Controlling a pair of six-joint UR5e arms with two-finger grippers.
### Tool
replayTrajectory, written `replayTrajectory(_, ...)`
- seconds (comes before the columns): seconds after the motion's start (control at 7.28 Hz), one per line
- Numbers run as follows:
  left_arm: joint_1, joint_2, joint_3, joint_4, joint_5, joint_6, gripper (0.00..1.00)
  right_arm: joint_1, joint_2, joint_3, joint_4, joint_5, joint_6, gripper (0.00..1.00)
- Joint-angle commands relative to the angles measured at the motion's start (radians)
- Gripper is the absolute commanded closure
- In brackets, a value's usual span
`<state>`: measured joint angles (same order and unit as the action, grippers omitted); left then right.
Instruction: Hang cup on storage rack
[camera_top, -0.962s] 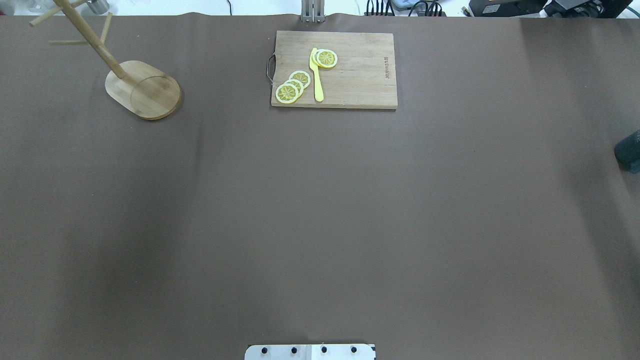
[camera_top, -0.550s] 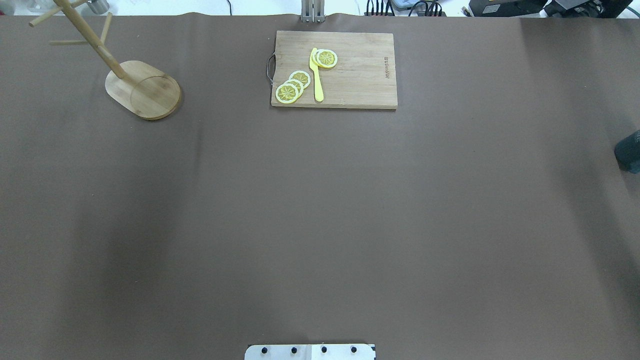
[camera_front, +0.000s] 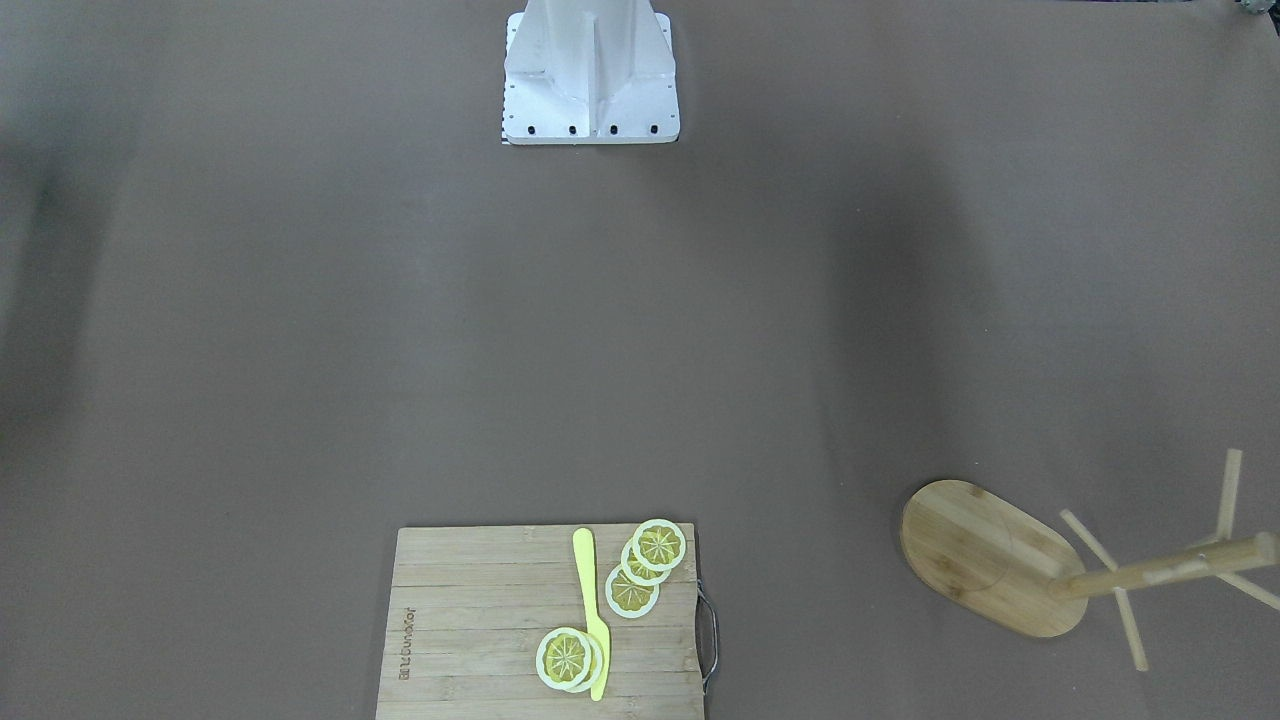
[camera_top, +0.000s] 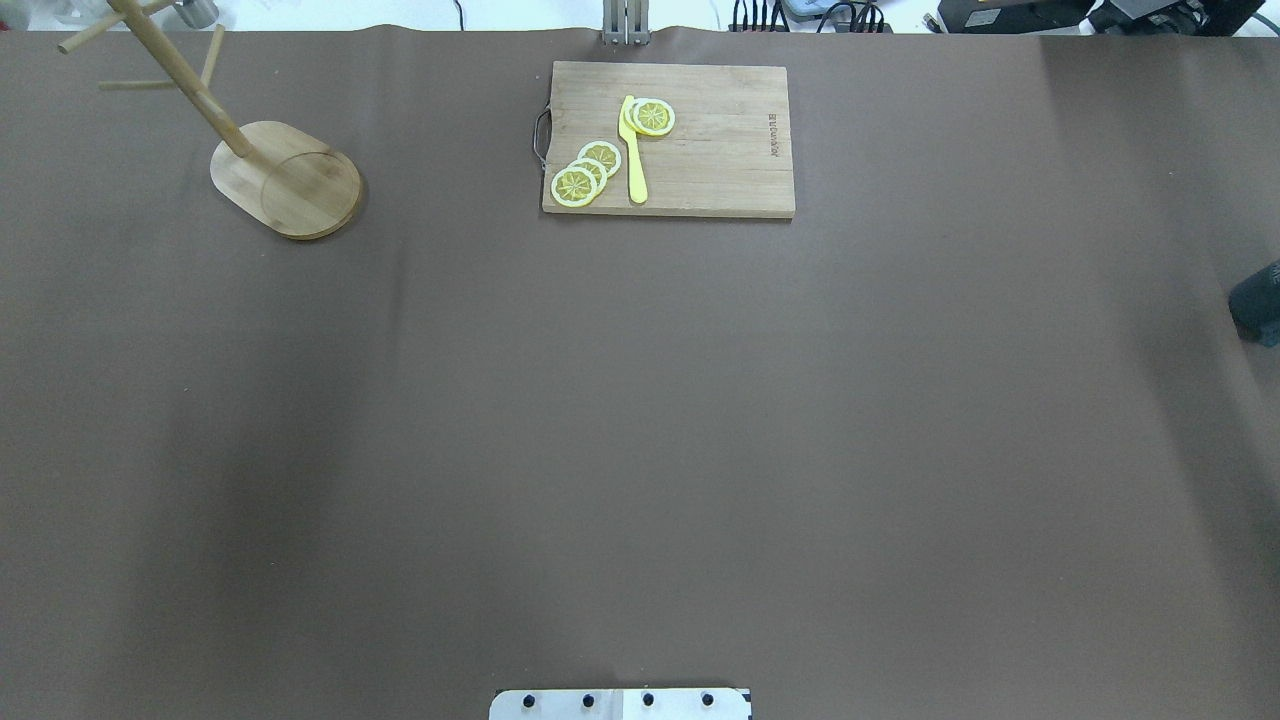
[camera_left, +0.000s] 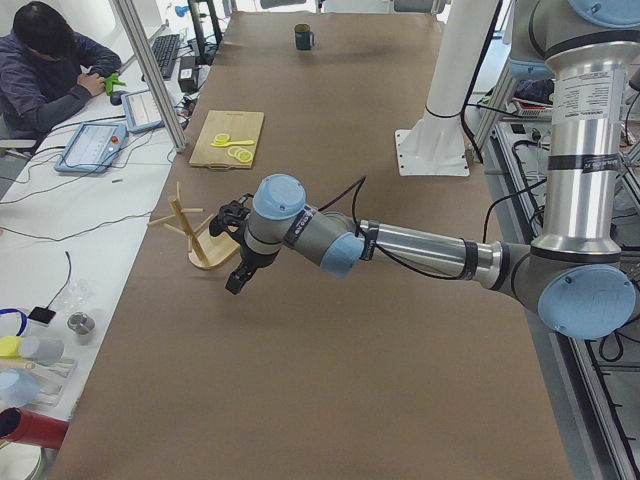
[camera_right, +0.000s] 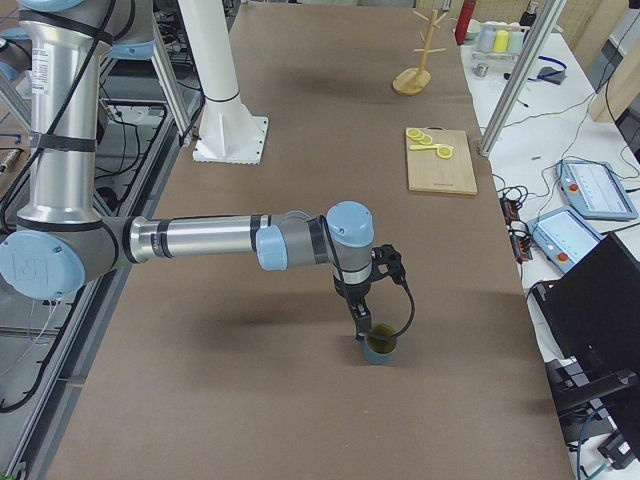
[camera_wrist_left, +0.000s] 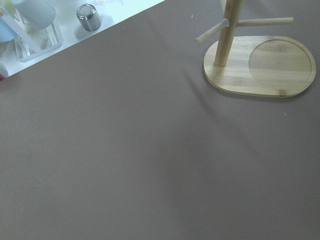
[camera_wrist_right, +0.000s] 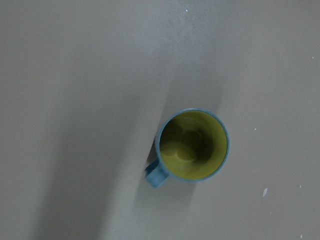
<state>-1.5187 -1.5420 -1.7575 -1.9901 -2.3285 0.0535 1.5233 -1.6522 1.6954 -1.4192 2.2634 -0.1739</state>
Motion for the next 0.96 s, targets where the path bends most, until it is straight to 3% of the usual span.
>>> replayTrajectory(0.0, 0.000, 0.011, 0.015, -0.055, 0.000, -0.004, 0.01, 0.000, 0.159, -0.291, 0.138, 0.002, 0.007, 0.00)
replayTrajectory(0.41, 0.000, 0.008, 0.021, -0.056, 0.003, -0.004, 0.01, -0.012, 0.212, -0.439, 0.230, 0.004, 0.010, 0.00)
replayTrajectory(0.82, 0.000, 0.008, 0.019, -0.056, 0.003, -0.006, 0.01, -0.081, 0.186, -0.444, 0.292, 0.005, 0.054, 0.00)
